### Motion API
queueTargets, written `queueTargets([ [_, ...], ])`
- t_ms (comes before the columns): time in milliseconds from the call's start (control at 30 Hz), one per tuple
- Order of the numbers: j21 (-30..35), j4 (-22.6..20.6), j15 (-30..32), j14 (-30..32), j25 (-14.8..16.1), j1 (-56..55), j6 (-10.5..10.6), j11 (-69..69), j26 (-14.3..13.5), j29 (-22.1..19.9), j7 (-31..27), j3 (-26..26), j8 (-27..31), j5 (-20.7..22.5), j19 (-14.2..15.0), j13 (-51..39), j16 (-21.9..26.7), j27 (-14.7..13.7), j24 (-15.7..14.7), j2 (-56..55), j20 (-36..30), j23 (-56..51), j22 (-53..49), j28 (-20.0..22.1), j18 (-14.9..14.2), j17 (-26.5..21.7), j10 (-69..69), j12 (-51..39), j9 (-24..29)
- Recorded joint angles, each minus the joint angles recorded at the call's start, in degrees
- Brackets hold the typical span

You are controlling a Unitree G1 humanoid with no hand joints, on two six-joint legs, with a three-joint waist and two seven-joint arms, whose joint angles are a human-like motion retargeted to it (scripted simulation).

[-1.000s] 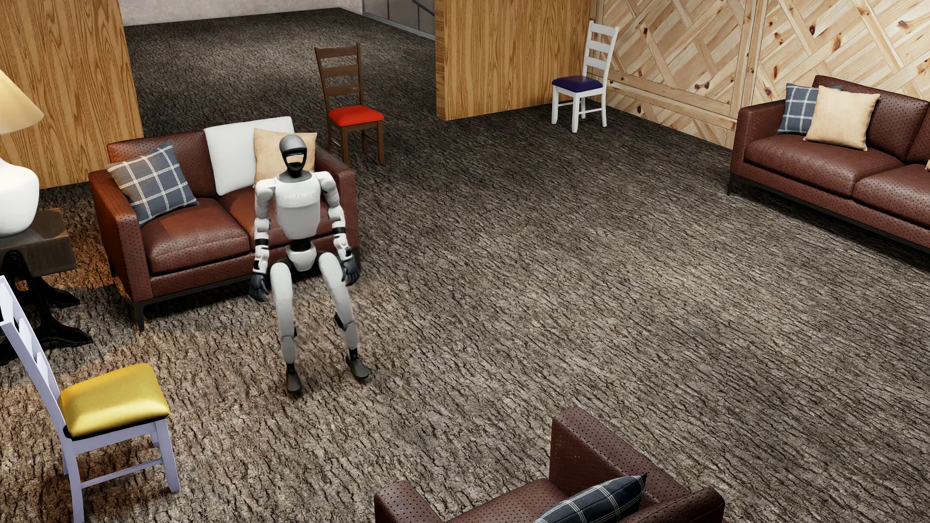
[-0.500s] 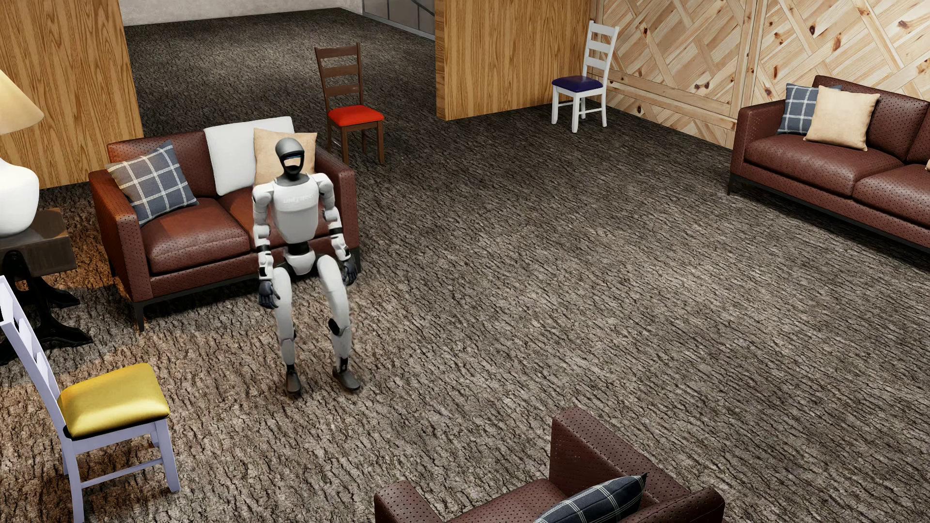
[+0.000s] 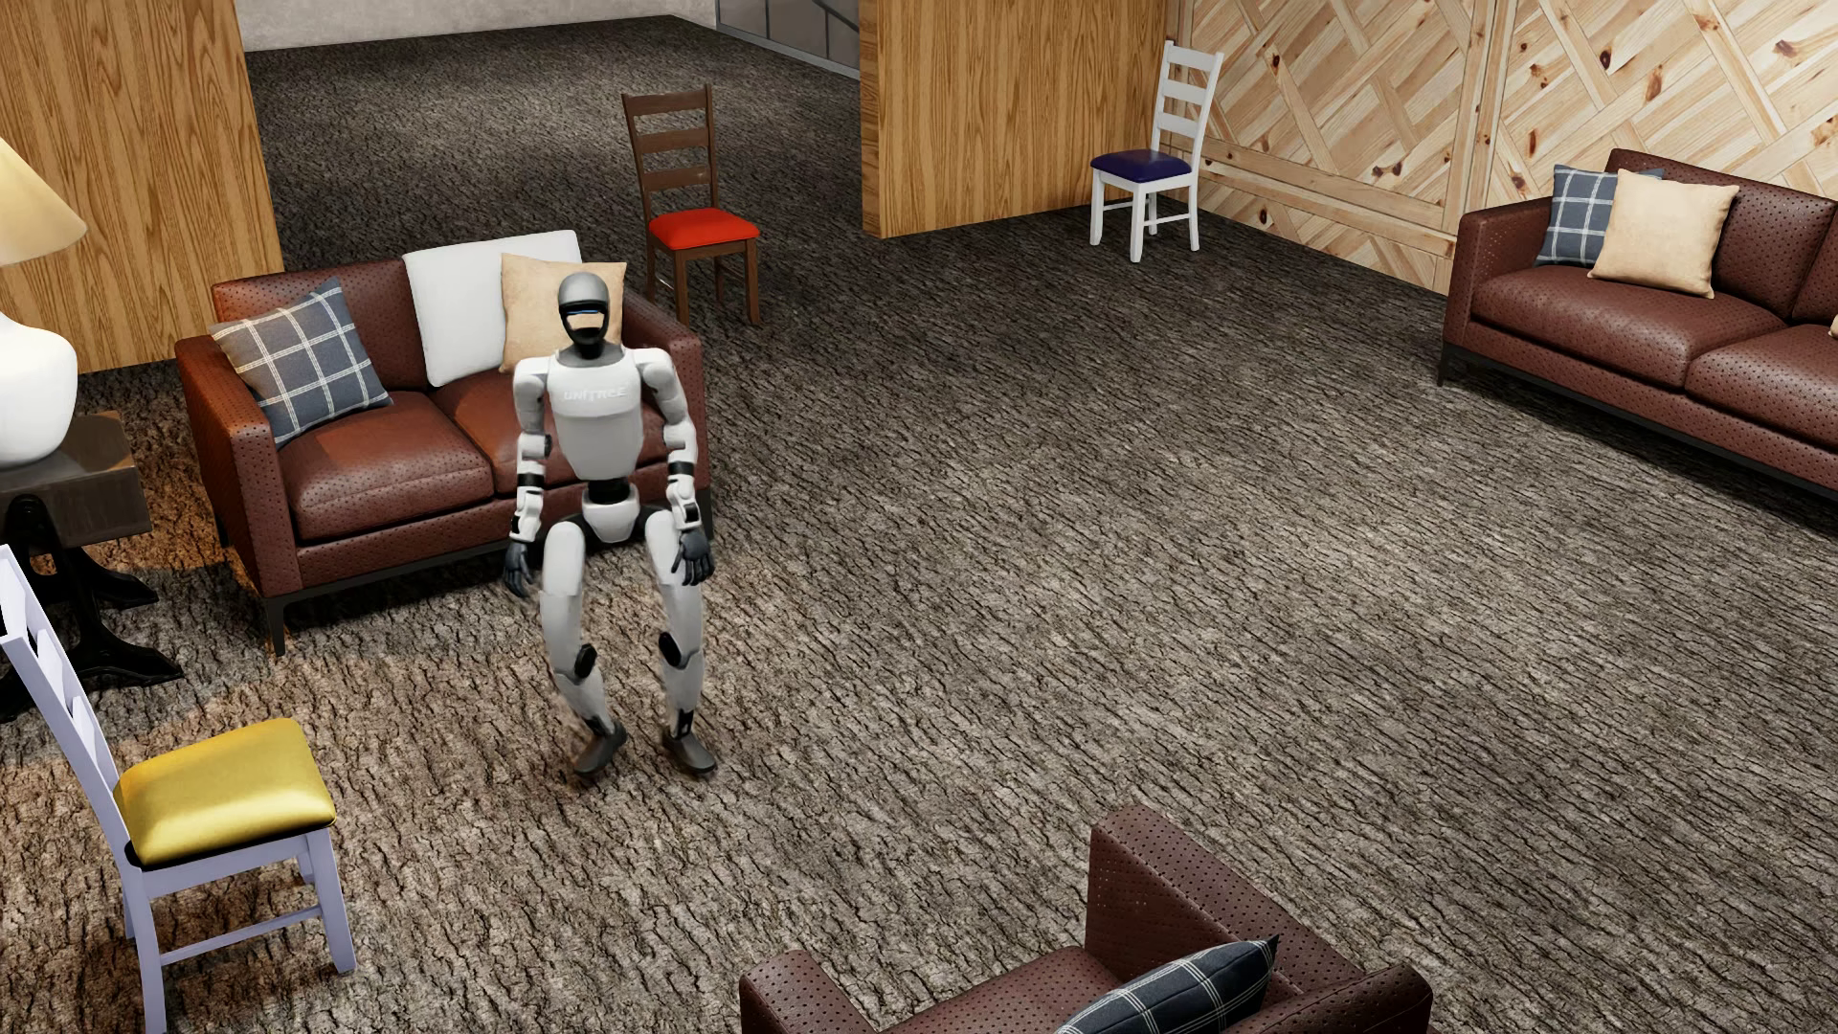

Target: Walk towards the dark red chair

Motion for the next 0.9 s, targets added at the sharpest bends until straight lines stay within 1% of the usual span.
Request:
queueTargets([
  [67,1.8,2.1,-0.3,-1.2,-1.5,0.0,-0.6,-4.9,1.0,1.4,2.5,-0.7,3.5,2.8,0.3,0.0,1.0,-0.4,-1.1,1.5,2.5,1.5,0.0,0.7,-0.3,-0.3,3.0,0.8,0.2],
  [133,3.4,6.7,0.7,-0.5,-2.7,-3.0,-0.4,-8.2,1.5,3.0,2.9,-0.8,5.7,5.8,0.2,0.3,2.1,-0.5,-1.4,2.7,4.1,2.1,1.3,2.0,-0.9,-0.4,11.5,0.9,0.7],
  [167,3.7,9.4,0.9,1.3,-2.8,-5.5,-0.2,-8.4,1.4,3.5,2.3,-0.7,6.8,6.9,0.1,0.4,2.4,-0.4,-1.7,2.4,4.5,2.1,2.3,2.6,-2.0,-0.6,17.0,0.8,1.0],
  [200,3.9,12.0,0.9,4.0,-2.9,-8.1,0.1,-8.3,1.2,3.5,0.9,-0.5,8.3,8.0,-0.1,0.4,2.7,-0.1,-2.0,2.0,4.6,2.0,3.4,3.0,-3.6,-0.8,22.6,0.8,1.3],
  [233,3.9,13.6,1.2,6.5,-2.8,-10.8,0.4,-8.4,0.9,3.0,-1.9,-0.2,9.8,8.9,-0.2,0.3,2.9,0.2,-1.9,1.8,4.2,1.9,4.3,3.1,-3.5,-1.2,27.4,1.0,1.6],
  [267,3.8,14.0,1.3,6.8,-2.6,-13.4,0.6,-8.3,0.5,2.1,-6.0,0.1,11.4,9.7,-0.2,-0.1,3.3,1.0,-1.2,1.5,3.4,2.0,4.6,3.2,-4.0,-1.2,30.8,1.5,1.8],
  [300,3.5,13.1,1.4,5.0,-2.0,-14.9,0.8,-7.9,0.2,1.3,-10.5,0.2,13.0,10.2,0.0,-0.3,3.5,1.3,-0.3,1.2,2.6,1.9,4.7,3.5,-5.0,-1.2,32.2,2.0,1.9],
  [333,3.1,11.9,1.7,3.0,-1.5,-15.4,1.0,-7.4,0.1,0.6,-14.6,0.3,14.6,10.6,0.4,-0.4,3.5,1.2,0.2,0.9,2.3,1.7,4.9,4.0,-5.2,-1.4,31.4,2.5,2.0],
  [367,2.9,9.9,1.9,1.6,-1.1,-14.9,1.2,-7.2,0.0,-0.1,-18.9,0.4,16.4,10.9,0.8,-0.4,3.1,0.8,0.2,0.4,2.5,1.5,4.9,4.7,-6.4,-1.7,28.0,3.0,1.9],
  [400,2.9,7.3,2.4,1.2,-0.9,-13.5,1.4,-7.5,-0.2,-0.9,-23.7,0.4,18.4,11.1,1.4,-0.3,2.5,0.1,0.0,0.2,2.8,1.0,4.9,5.4,-6.8,-2.0,22.9,3.5,1.8],
  [433,3.2,4.1,2.5,1.5,-1.0,-11.4,1.5,-7.9,-0.6,-1.7,-29.8,0.5,20.5,11.3,2.0,-0.2,2.0,-0.6,-0.2,-0.1,2.9,0.6,4.9,5.9,-7.6,-2.3,16.9,3.9,1.6],
  [467,3.3,2.3,2.9,1.1,-1.1,-8.8,1.6,-8.2,-0.9,-2.7,-33.2,0.4,22.6,11.4,2.7,-0.2,1.6,-1.3,-0.2,-0.4,2.7,0.1,5.0,6.3,-7.9,-2.5,12.3,4.2,1.5],
  [500,3.0,2.4,3.1,-0.6,-0.9,-6.6,1.8,-8.0,-1.1,-4.1,-32.6,0.2,24.8,11.6,3.5,-0.3,1.2,-1.7,-0.4,-1.0,2.5,-0.4,5.1,6.4,-8.1,-2.4,9.8,4.2,1.5],
  [567,1.2,3.4,3.6,-3.6,0.7,-3.4,2.3,-7.2,-1.1,-7.8,-26.3,-0.3,29.1,11.8,5.0,-0.4,0.2,-3.0,-0.5,-2.8,1.7,-2.3,5.3,5.5,-6.8,-1.5,5.8,3.2,1.7],
  [633,-1.5,2.8,4.3,-4.6,2.6,-3.1,2.4,-6.9,-1.4,-9.9,-22.5,-1.1,32.2,11.1,6.0,0.6,-0.4,-6.8,-0.6,-5.1,0.0,-5.5,4.9,5.2,-6.0,-0.6,4.2,1.3,2.1],
  [667,-1.9,2.4,4.2,-5.2,3.1,-3.9,2.4,-6.3,-1.3,-9.8,-21.0,-1.6,33.4,10.6,6.2,0.8,-0.6,-7.6,-1.0,-6.8,-0.6,-8.1,4.8,4.4,-6.2,0.4,4.3,-0.1,2.3],
  [700,-2.0,2.1,4.1,-5.9,3.2,-4.5,2.3,-4.8,-1.3,-8.8,-19.3,-1.8,30.1,8.8,5.5,2.0,-0.4,-9.2,-1.7,-8.7,-1.2,-10.9,4.8,3.1,-6.4,0.8,4.8,-1.6,2.4],
  [733,-1.6,1.9,2.6,-6.9,2.9,-4.9,2.0,-0.7,-1.4,-7.4,-17.6,-1.9,23.4,5.6,4.2,3.1,0.2,-10.6,-2.3,-10.3,-1.6,-13.5,4.2,2.2,-6.7,1.2,5.3,-2.6,2.6],
  [767,-1.0,1.4,0.1,-7.8,2.2,-5.3,1.8,7.0,-1.5,-5.6,-16.3,-2.2,19.8,3.6,3.2,4.2,1.0,-11.7,-2.4,-11.7,-1.8,-15.8,3.3,1.8,-6.9,1.6,5.7,-3.1,2.7],
  [800,-0.2,0.6,-1.1,-8.4,1.3,-5.6,1.5,15.8,-1.6,-3.6,-15.6,-2.5,19.3,3.2,4.8,5.3,1.9,-12.6,-2.1,-12.7,-1.8,-18.0,2.2,1.9,-6.7,1.8,6.0,-3.4,2.8],
  [833,0.6,-0.3,-1.1,-8.8,0.1,-6.0,1.3,22.9,-1.9,-1.7,-15.2,-2.8,20.0,4.1,10.2,6.4,2.7,-13.3,-1.7,-12.8,-1.5,-20.1,0.9,2.2,-6.3,2.1,6.1,-3.4,2.7],
  [867,1.0,-1.3,1.4,-9.0,-0.7,-6.2,1.1,26.6,-2.4,-0.1,-15.2,-2.8,20.6,5.4,14.9,7.9,3.6,-14.9,-1.4,-11.5,-0.9,-21.7,-0.9,2.5,-5.8,2.2,5.6,-2.8,2.3],
  [900,1.6,-2.2,6.7,-8.9,-1.1,-6.3,0.9,25.6,-3.0,1.6,-15.3,-2.7,20.8,7.1,15.6,8.9,4.3,-16.0,-1.0,-8.6,-0.1,-23.1,-3.0,2.9,-5.2,2.5,4.8,-1.8,1.8],
])
